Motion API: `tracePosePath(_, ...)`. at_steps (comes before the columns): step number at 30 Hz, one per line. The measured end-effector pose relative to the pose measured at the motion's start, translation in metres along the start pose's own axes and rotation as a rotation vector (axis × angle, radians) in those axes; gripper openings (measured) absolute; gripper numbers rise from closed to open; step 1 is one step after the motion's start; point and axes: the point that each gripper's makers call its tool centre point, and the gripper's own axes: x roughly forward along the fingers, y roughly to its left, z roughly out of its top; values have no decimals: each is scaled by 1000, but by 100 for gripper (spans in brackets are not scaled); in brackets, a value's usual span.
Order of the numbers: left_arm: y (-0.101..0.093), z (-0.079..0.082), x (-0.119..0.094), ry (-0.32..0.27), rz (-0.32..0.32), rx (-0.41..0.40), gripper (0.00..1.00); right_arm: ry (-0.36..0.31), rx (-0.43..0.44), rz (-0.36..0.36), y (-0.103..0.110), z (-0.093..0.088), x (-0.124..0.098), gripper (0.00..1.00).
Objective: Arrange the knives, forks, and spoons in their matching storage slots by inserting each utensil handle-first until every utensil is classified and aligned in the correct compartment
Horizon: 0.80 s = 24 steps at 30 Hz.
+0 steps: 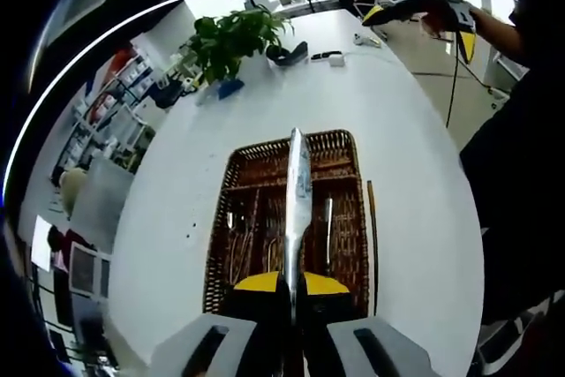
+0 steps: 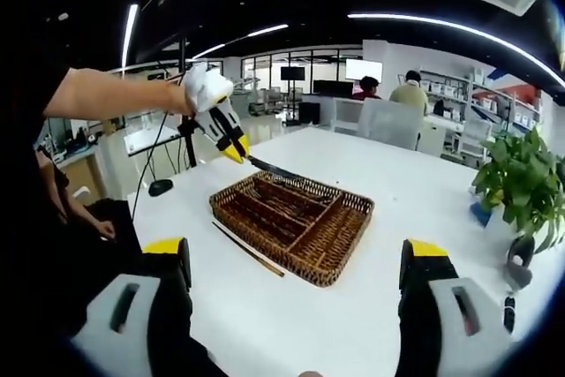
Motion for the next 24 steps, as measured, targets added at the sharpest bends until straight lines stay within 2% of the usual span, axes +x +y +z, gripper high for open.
tracePosePath(12, -10, -13, 22, 6, -20, -14, 5, -2, 12, 3, 0, 9, 1, 99)
tracePosePath(18, -15, -22, 34, 8, -32, -29, 5, 43, 25, 1, -2, 1, 8, 99)
tracePosePath(24, -22, -31, 50, 6, -54, -48, 5, 51, 38, 4, -5, -5, 10, 99)
